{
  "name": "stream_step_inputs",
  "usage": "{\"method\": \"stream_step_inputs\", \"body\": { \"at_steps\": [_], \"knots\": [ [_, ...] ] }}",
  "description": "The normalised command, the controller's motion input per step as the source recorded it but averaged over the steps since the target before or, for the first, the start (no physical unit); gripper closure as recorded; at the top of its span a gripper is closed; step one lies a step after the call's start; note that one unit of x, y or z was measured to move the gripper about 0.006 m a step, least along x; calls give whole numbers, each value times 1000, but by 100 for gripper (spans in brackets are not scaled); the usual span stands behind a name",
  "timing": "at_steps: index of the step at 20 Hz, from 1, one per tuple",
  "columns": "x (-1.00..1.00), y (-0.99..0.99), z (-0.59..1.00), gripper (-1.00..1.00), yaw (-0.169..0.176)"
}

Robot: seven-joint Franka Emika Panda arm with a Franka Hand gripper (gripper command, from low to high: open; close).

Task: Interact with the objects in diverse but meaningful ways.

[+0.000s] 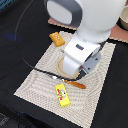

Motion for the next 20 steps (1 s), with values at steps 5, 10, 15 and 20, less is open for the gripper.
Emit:
{"method": "stream_step_inputs", "body": {
  "at_steps": [5, 10, 15, 20],
  "knots": [
    [-1000, 21, 98, 100, 0],
    [-1000, 0, 0, 100, 0],
    [-1000, 6, -22, 100, 0],
    [-1000, 4, -87, 100, 0]
  ]
}}
